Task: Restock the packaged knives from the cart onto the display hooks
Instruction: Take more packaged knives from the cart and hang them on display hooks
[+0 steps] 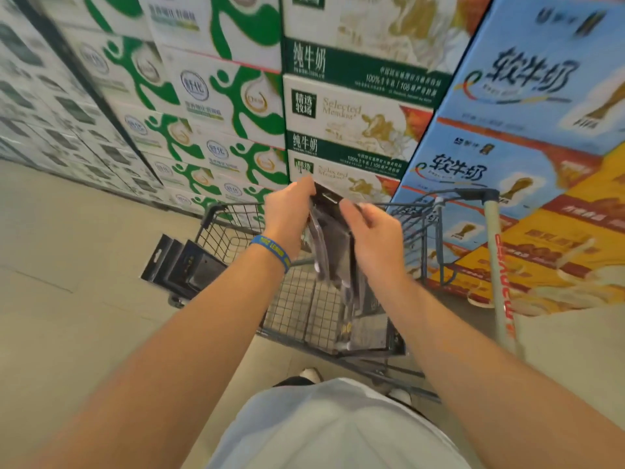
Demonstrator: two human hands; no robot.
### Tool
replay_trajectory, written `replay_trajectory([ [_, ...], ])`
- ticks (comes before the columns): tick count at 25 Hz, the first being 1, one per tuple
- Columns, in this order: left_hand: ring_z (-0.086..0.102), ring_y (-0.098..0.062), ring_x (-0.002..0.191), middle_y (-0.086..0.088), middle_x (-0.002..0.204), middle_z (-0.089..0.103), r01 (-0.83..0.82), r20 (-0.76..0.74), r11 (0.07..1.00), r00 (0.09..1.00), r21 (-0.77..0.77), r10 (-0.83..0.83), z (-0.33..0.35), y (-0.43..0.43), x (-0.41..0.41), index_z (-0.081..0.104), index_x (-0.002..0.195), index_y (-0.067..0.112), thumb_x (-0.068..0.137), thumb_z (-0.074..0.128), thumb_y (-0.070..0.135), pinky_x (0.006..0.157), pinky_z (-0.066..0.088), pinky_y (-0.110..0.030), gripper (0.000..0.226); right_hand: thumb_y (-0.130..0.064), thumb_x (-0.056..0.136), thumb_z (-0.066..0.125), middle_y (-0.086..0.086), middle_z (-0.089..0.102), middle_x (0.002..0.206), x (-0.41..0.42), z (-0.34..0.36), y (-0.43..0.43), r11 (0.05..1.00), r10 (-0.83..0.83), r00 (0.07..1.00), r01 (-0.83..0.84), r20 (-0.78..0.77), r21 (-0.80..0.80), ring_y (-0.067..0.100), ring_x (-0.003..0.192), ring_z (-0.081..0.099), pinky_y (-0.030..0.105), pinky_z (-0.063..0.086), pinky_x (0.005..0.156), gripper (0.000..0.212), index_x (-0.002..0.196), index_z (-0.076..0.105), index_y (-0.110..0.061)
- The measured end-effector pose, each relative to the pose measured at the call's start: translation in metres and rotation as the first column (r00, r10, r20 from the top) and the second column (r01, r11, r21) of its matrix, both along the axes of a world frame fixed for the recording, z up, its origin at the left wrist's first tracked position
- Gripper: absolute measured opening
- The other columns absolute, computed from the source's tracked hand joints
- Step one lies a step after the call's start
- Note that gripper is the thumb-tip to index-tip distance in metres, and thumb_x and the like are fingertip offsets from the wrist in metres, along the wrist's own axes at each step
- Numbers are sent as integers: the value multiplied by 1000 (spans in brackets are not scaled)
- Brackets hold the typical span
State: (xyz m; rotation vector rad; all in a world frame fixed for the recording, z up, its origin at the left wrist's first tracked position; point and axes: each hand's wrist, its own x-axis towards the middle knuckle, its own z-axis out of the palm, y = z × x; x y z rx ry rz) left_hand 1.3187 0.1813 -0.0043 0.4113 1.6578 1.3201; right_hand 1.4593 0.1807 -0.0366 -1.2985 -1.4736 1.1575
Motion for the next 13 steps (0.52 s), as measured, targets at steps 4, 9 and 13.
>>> replay_trajectory([
  [4, 41, -18, 55, -3, 66, 49, -82, 97, 994, 992, 75, 74, 34, 4, 6, 52, 74, 16, 62, 60, 32, 48, 32, -26, 21, -53, 96, 57, -31, 73, 84, -18, 22, -10, 978, 100, 995, -101, 14, 183, -7, 79, 69, 11, 46, 63, 38, 105, 82, -25],
  [9, 43, -16, 50, 0, 67, 51, -164, 206, 985, 967, 47, 151, 50, 5, 3, 52, 76, 17, 68, 58, 27, 47, 36, -24, 14, -50, 90, 62, -6, 71, 130, -8, 17, -13, 934, 338, 941, -337, 11, 120, 8, 121, 65, 38, 55, 101, 61, 146, 58, -25],
  [13, 48, -13, 44, 2, 59, 55, -157, 210, 986, 967, 54, 143, 49, -3, 8, 53, 71, 16, 70, 58, 23, 43, 39, -20, 9, -35, 90, 68, -12, 77, 108, -6, 13, -12, 925, 281, 940, -319, 191, 206, 8, 97, 72, 34, 59, 83, 50, 140, 61, -39],
])
